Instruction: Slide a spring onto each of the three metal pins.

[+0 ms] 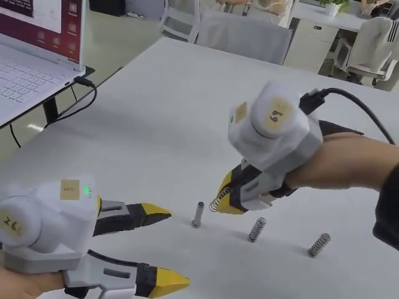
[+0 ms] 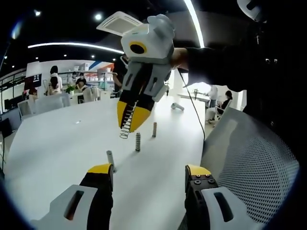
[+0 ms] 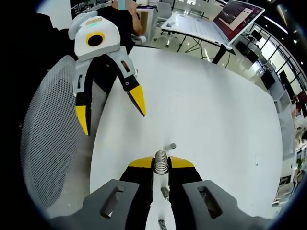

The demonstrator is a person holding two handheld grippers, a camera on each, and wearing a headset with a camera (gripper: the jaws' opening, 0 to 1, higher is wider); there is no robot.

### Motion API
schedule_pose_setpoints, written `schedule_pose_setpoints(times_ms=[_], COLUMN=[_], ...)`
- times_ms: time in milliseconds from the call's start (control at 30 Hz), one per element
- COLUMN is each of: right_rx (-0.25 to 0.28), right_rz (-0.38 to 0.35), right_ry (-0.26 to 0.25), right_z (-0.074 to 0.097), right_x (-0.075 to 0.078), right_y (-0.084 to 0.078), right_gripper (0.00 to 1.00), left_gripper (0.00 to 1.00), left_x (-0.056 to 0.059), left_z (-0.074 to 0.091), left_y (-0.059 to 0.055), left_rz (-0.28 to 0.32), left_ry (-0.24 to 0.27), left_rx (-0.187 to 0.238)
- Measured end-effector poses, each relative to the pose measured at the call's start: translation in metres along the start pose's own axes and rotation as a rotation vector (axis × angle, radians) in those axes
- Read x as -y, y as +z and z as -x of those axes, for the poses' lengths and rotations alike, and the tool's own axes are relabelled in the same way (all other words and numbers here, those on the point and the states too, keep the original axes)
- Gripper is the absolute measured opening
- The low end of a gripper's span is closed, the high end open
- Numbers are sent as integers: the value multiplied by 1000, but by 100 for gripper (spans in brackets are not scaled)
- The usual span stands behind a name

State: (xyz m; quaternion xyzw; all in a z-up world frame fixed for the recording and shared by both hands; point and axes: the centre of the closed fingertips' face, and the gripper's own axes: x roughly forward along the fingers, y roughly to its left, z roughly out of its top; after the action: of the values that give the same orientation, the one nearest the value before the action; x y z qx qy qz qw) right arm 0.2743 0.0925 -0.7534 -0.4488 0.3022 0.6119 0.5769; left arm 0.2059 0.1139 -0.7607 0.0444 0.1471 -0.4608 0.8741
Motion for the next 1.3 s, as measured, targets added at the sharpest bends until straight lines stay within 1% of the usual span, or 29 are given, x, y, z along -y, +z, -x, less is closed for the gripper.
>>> schedule_pose_setpoints(times_ms=[133,400,567,700,800,1000,1067,1133,1200,1300], right_rx=[4,-9,-15,-40,-46,-54,-48,-53,-43,-59], right_rz=[-12,-9,-8,-2,-5,-2,-8,-4,-15,-10], right_ry=[-9,-1,18,22,30,40,49,50,57,60], right_z=[-5,-20,-29,-36,-39,-42,-44,-46,-47,-46], right_x=[9,18,19,22,22,22,21,22,23,22], right_y=[1,4,5,1,0,-2,0,0,4,3], right_gripper=[9,9,9,9,9,9,9,9,9,9], left_gripper=[59,61,62,63,63,62,62,62,62,61], left_x=[1,1,1,-1,-1,-2,-3,-3,-3,-3], left_z=[-1,1,2,3,3,5,6,6,6,6], left_y=[-1,-1,0,-2,-2,-2,-3,-3,-4,-4], left_rz=[8,13,19,24,25,28,30,32,32,35], left_ry=[0,6,14,20,21,29,31,31,32,31], left_rx=[-2,-5,-6,-3,-4,-4,-3,-4,-5,-4])
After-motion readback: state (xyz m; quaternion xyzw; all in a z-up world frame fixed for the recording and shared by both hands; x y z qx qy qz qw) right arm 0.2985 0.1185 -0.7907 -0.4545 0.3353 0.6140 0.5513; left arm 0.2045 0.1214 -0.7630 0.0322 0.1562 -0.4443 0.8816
